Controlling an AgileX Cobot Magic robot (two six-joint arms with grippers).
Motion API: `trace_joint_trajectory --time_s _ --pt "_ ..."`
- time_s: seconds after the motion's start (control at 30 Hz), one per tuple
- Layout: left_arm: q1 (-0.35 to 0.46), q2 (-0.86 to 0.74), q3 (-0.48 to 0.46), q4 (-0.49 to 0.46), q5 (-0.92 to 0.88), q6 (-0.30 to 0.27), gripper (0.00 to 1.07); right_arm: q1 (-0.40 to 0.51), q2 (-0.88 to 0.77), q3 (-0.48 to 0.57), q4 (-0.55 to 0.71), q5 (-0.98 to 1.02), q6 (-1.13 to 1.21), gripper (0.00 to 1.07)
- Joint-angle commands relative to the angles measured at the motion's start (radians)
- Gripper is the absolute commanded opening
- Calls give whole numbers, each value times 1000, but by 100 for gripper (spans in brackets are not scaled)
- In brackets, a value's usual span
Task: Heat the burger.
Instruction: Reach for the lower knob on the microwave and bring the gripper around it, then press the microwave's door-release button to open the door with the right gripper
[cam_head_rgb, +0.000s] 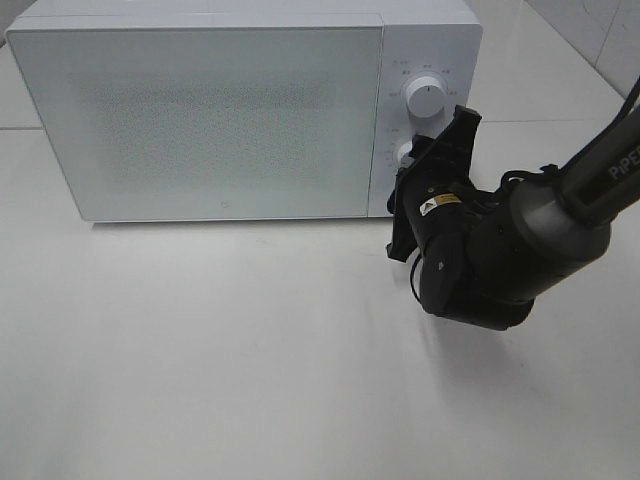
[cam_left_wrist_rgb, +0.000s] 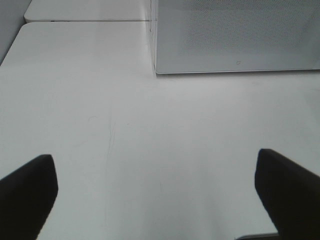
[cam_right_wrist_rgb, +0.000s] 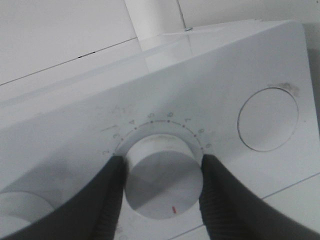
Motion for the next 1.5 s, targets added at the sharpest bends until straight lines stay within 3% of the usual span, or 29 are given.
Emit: trace_joint_trajectory --time_s 0.03,0.2,0.3,0.33,0.4,0.47,0.57,0.63,0.9,1.23,1.5 --pt "2 -20 4 -8 -13 -6 100 9 -11 -39 -95 -57 -75 8" --pt "2 -20 4 -8 -13 -6 100 9 -11 -39 -56 -81 -109 17" --pt "2 -20 4 -8 -13 -6 100 9 -11 -39 -47 -81 -122 26" --pt "2 -20 4 -8 -13 -6 100 9 -11 -39 -45 -81 -126 35" --pt "2 -20 4 -8 -13 -6 100 9 -11 -38 -45 -81 -126 38" --pt "2 -20 4 -8 -13 -6 100 9 -14 -30 -44 -79 -167 51" --pt "2 -20 4 -8 -13 -6 100 9 -15 -25 -41 -81 -175 54" --pt "2 -20 4 -8 -13 -6 100 13 -15 0 -45 -79 -195 63" --pt "2 -20 4 -8 -13 -6 100 14 -51 63 -67 -74 -228 68" --pt "2 -20 4 -8 -13 -6 100 13 -171 191 -214 52 -381 68" --pt "2 -20 4 -8 -13 -6 100 -27 -369 199 -359 541 -800 68"
